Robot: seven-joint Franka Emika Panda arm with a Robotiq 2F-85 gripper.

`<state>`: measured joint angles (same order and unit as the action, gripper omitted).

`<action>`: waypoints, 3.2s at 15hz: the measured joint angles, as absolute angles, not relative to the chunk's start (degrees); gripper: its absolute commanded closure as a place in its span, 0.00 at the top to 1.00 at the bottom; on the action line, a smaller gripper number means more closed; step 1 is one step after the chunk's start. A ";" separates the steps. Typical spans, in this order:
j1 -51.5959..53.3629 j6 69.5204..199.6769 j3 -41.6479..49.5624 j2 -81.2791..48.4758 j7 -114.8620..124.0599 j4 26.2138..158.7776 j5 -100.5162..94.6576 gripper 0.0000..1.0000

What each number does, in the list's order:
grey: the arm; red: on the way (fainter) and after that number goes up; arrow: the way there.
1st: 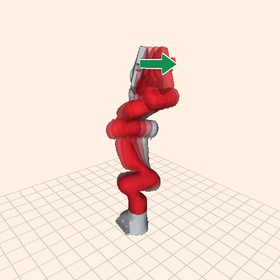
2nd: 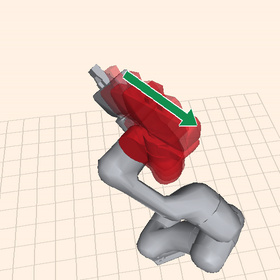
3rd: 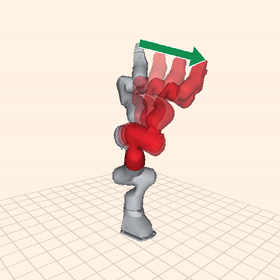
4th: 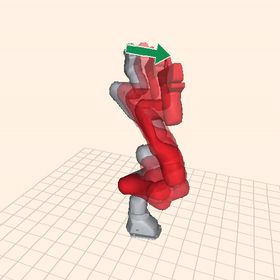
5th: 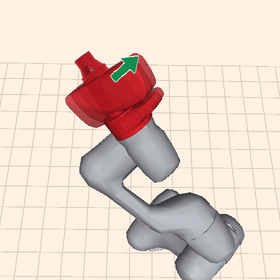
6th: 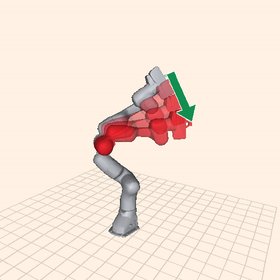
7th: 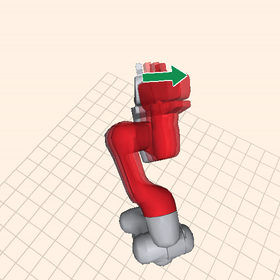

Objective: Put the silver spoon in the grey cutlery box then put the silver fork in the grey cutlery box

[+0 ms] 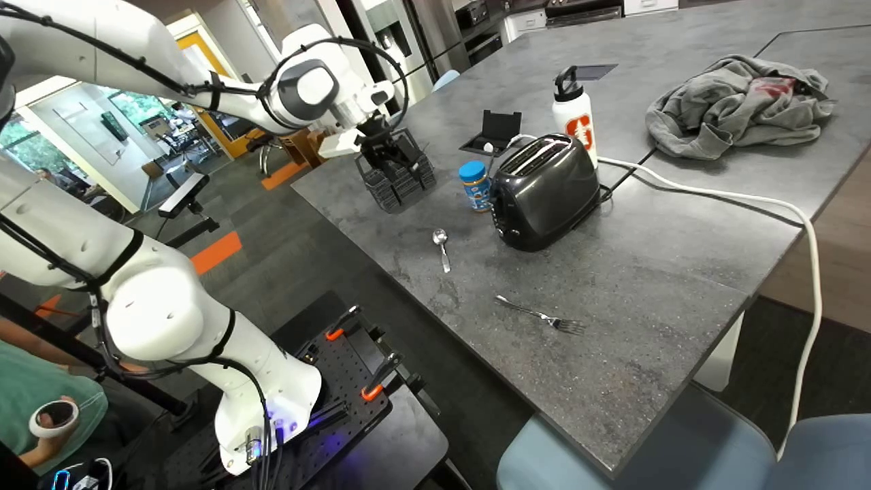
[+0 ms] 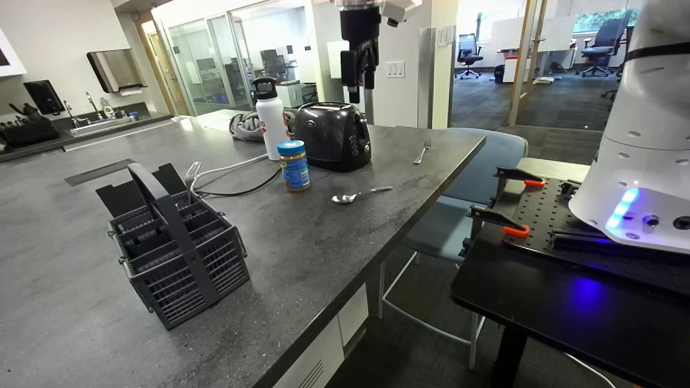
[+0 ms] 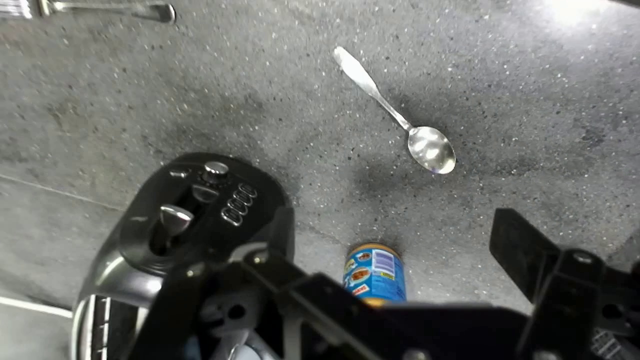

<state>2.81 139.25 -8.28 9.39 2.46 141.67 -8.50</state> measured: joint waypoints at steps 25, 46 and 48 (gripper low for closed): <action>3.49 160.51 -5.49 -8.90 -37.10 147.75 -17.47 1.00; -0.57 167.41 -10.97 -14.59 -51.30 146.91 -6.98 1.00; -0.36 167.37 -10.48 -15.11 -50.19 146.16 -7.74 1.00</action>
